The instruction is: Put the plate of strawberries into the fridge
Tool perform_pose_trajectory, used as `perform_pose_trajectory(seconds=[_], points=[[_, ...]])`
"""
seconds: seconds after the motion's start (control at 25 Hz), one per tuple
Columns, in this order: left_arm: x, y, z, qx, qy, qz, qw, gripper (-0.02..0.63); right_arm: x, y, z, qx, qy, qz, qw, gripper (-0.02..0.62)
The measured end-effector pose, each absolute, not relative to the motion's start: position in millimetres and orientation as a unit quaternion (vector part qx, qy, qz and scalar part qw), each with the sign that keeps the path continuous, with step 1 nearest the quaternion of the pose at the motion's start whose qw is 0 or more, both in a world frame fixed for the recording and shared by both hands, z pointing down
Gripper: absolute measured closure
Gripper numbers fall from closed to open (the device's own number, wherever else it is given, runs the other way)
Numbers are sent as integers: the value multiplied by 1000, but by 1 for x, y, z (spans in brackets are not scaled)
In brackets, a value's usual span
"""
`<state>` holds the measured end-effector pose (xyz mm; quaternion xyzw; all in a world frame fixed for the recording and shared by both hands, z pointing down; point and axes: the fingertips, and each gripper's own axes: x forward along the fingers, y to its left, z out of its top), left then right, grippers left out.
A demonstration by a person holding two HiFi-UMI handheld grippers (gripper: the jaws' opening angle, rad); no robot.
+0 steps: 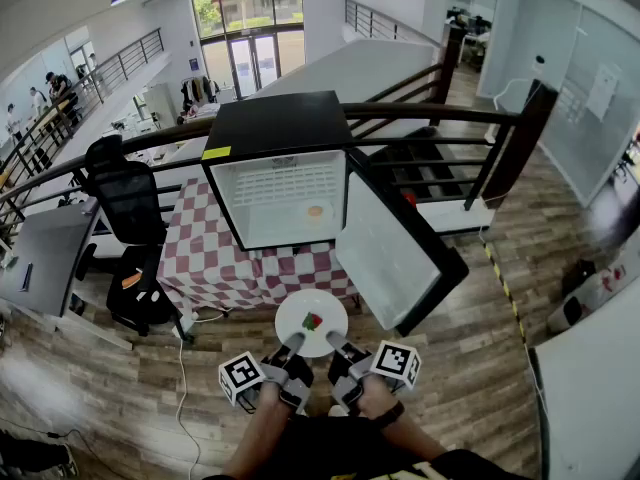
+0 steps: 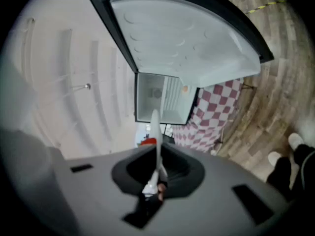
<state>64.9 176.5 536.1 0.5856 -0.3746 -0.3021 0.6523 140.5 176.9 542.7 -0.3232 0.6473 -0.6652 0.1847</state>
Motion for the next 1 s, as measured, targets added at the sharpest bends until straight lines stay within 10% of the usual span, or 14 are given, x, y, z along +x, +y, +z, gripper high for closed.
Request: perform_pose_trajectory(seconds=[1.0], points=[[66, 147, 569, 574, -373, -310, 660, 568, 138, 138, 561, -303, 694, -636, 145, 552]])
